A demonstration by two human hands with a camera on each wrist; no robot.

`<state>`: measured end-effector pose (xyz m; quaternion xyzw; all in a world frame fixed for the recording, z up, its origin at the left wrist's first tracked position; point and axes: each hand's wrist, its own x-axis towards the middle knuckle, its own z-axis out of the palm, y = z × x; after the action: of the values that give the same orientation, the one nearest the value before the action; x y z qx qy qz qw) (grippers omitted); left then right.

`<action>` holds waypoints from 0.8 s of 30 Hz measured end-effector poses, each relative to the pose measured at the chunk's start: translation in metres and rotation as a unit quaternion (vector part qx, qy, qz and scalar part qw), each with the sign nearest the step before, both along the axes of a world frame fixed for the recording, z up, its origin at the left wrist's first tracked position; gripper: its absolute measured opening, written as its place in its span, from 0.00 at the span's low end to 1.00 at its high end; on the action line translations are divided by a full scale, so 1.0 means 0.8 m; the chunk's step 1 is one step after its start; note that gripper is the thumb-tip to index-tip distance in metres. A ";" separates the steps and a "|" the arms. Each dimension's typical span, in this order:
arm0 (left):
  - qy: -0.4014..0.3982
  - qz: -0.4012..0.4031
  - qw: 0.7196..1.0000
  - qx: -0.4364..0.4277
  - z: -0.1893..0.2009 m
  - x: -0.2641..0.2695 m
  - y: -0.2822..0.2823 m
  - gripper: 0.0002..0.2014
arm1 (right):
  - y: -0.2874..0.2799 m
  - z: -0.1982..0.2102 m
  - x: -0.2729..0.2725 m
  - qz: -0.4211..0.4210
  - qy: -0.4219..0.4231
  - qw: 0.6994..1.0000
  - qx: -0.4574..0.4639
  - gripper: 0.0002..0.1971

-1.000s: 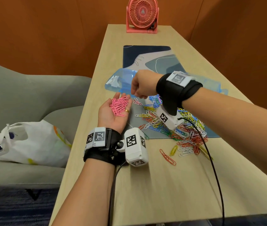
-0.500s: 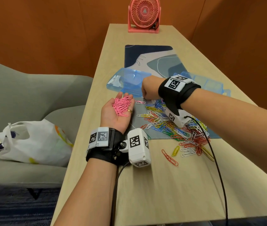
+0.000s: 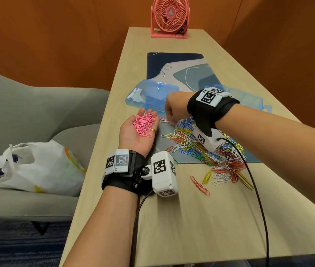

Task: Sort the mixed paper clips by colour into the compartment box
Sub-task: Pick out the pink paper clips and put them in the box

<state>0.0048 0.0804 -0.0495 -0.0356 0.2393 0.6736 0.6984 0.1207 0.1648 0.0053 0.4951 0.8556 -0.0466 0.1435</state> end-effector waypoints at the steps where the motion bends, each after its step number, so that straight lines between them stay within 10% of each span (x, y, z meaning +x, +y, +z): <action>1: -0.001 0.000 1.000 0.000 0.000 0.000 0.000 0.18 | 0.000 0.000 0.000 -0.005 0.012 1.000 0.003 0.09; 24: 0.005 -0.001 1.000 0.004 -0.001 0.001 0.000 0.18 | -0.006 -0.015 -0.011 -0.024 0.059 0.998 0.019 0.12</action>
<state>0.0059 0.0808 -0.0505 -0.0292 0.2400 0.6739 0.6981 0.1120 0.1599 -0.0064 0.5147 0.8510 -0.0632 0.0827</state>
